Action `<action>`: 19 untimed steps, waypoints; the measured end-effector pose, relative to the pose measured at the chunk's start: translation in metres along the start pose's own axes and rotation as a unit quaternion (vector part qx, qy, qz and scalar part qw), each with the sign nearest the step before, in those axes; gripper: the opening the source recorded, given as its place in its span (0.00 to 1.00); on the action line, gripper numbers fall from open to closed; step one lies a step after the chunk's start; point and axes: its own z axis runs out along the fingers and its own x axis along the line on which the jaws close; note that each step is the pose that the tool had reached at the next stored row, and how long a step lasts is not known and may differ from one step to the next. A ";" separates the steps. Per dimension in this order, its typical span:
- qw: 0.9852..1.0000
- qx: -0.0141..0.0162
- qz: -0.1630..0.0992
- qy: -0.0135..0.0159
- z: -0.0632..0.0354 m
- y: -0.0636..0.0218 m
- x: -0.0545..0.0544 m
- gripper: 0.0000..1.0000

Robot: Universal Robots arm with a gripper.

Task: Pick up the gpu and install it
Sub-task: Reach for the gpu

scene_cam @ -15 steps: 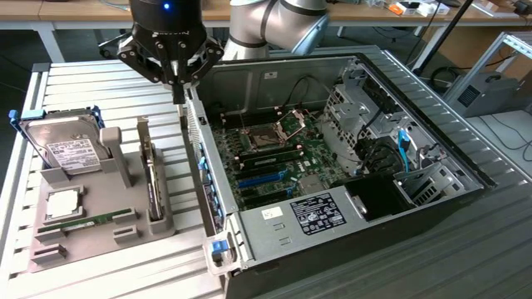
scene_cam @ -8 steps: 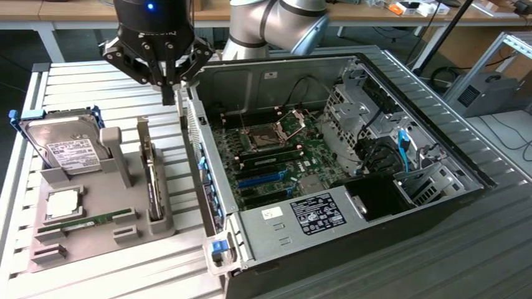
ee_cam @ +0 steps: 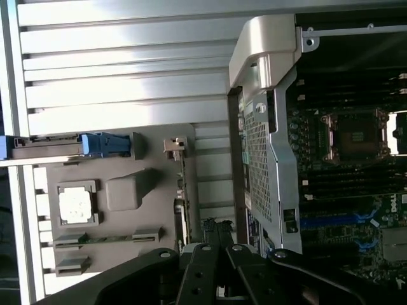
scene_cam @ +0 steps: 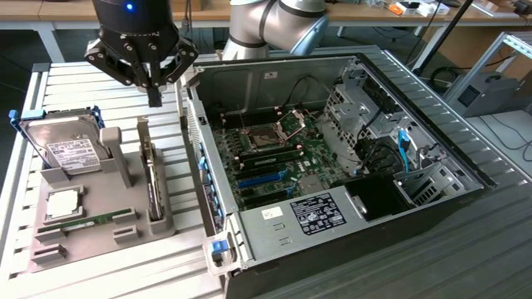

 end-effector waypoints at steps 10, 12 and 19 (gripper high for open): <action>1.000 0.000 0.000 0.000 -0.0003 -0.0015 0.020 0.11; 1.000 0.000 0.000 0.000 -0.0004 -0.0018 0.023 0.11; 1.000 0.000 0.000 0.000 -0.0004 -0.0024 0.031 0.11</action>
